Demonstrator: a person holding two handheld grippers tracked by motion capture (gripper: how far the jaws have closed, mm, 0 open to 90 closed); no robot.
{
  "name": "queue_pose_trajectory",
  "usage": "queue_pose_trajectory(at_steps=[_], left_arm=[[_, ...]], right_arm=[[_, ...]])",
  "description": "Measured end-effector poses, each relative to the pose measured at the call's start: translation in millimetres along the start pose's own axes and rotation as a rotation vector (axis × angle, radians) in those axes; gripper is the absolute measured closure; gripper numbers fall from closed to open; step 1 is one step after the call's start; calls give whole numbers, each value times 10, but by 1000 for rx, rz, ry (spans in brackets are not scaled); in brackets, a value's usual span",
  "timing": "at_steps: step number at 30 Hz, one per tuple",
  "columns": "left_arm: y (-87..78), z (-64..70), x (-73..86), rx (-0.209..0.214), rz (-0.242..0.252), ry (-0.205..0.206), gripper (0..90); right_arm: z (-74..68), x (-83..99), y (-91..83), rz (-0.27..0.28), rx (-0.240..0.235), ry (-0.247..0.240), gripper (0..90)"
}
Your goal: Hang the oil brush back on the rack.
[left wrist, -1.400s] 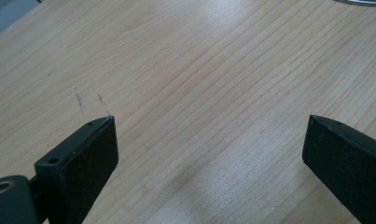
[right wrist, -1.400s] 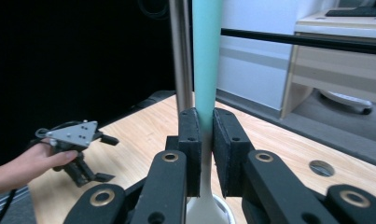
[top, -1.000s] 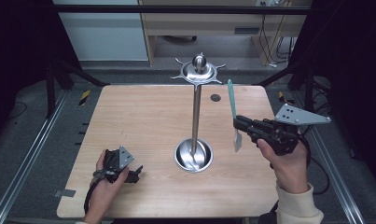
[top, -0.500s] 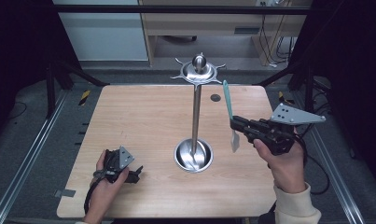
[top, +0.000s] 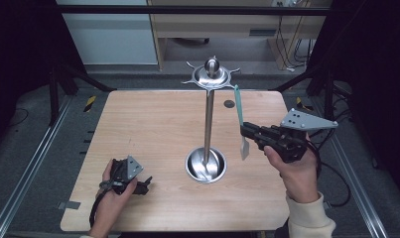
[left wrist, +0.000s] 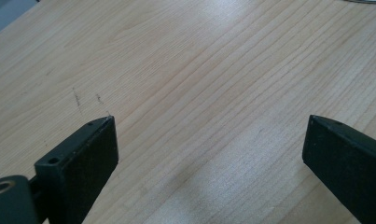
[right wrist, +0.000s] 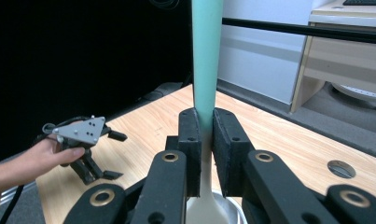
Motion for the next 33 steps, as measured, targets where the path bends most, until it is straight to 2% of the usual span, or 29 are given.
queue_pose_trajectory(at_steps=[10, 33], left_arm=[[-1, 1, 0, 0, 0, 1, 31], [-1, 1, 4, 4, -11, 8, 31]], right_arm=[[-56, 48, 135, 39, 11, 25, 823], [-64, 53, 167, 45, 10, 27, 822]])
Point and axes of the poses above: each handheld gripper's, and its own axes: y roughly forward along the jaws, x roughly out of its underside, z roughly to its right, the point moved 5 cm from there along y, roughly forward along the jaws, and after that the axes turned 12 degrees about x, right-handed, at the moved point
